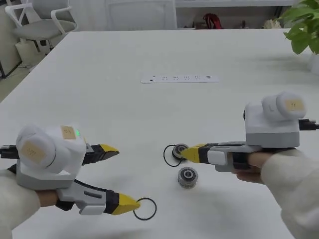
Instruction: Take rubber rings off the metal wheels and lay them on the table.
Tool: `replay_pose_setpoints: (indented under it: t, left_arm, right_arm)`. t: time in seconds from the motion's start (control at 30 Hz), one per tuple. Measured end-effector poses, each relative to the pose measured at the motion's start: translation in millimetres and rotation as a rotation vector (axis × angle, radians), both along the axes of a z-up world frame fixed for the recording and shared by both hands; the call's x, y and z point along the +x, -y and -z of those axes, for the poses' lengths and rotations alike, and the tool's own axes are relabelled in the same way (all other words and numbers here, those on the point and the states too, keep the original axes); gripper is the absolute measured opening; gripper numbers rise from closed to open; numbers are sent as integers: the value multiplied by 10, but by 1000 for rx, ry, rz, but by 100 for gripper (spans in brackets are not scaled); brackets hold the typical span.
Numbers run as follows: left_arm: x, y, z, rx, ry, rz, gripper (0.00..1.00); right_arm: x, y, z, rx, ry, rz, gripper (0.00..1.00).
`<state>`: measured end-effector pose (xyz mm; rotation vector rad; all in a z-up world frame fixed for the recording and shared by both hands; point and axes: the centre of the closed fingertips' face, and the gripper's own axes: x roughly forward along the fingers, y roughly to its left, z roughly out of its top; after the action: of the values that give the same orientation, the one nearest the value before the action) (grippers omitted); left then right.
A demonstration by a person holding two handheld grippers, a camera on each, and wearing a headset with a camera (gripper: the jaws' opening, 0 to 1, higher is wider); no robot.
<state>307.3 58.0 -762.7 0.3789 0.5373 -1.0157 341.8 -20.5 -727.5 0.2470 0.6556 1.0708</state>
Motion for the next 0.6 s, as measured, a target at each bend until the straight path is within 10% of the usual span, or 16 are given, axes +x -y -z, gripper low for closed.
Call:
replay_pose_setpoints:
  t: [0.6]
  left_arm:
    - [-67,-15,136,20,-37,36,79]
  right_arm:
    - [-243,-263,99,-39,-13,-128,0]
